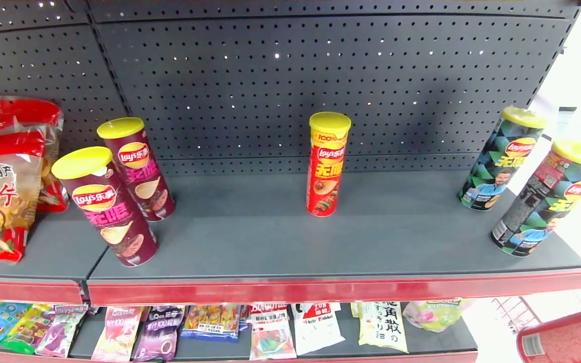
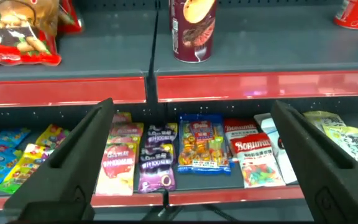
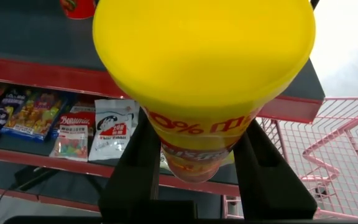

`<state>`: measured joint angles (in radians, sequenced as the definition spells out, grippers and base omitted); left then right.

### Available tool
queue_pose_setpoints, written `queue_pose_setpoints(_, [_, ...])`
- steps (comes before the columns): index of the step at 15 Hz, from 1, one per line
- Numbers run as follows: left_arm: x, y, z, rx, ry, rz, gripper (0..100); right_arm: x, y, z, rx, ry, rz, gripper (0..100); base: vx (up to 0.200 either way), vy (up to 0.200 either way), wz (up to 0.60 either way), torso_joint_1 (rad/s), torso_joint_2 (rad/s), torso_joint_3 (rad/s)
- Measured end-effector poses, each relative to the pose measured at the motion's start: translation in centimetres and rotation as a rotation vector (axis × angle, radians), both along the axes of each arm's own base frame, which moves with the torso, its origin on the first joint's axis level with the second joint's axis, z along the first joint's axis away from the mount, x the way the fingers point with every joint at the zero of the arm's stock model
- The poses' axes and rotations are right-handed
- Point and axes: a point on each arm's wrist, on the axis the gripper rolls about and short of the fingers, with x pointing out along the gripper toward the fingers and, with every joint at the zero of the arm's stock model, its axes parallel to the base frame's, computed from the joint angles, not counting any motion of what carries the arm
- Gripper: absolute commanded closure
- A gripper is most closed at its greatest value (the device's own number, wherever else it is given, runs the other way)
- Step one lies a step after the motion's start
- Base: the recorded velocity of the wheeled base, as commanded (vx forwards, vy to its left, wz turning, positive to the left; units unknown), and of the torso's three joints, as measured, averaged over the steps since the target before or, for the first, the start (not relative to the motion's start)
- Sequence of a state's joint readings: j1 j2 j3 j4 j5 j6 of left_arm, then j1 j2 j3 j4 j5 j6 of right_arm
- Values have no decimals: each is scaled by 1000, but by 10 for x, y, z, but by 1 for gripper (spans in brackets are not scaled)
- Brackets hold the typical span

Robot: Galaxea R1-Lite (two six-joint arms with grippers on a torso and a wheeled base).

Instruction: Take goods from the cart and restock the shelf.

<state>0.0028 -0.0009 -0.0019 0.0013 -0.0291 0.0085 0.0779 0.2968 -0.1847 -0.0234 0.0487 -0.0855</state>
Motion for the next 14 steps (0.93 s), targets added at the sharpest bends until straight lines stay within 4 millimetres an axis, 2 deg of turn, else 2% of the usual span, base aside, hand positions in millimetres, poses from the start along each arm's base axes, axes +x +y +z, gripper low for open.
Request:
queue_pose_setpoints(1, [0, 0, 0, 0, 0, 0, 0, 0, 0, 0, 0, 1, 0, 100, 200, 0, 0, 7, 2, 7])
queue_pose_setpoints(10, [0, 0, 0, -3, 1, 1, 0, 0, 0, -9, -5, 21, 13, 100, 0, 0, 0, 0, 0, 0])
queue_pose_setpoints(14, [2, 0, 1, 10, 26, -13, 0, -3, 2, -22, -16, 21, 119, 100, 0, 0, 0, 0, 0, 0])
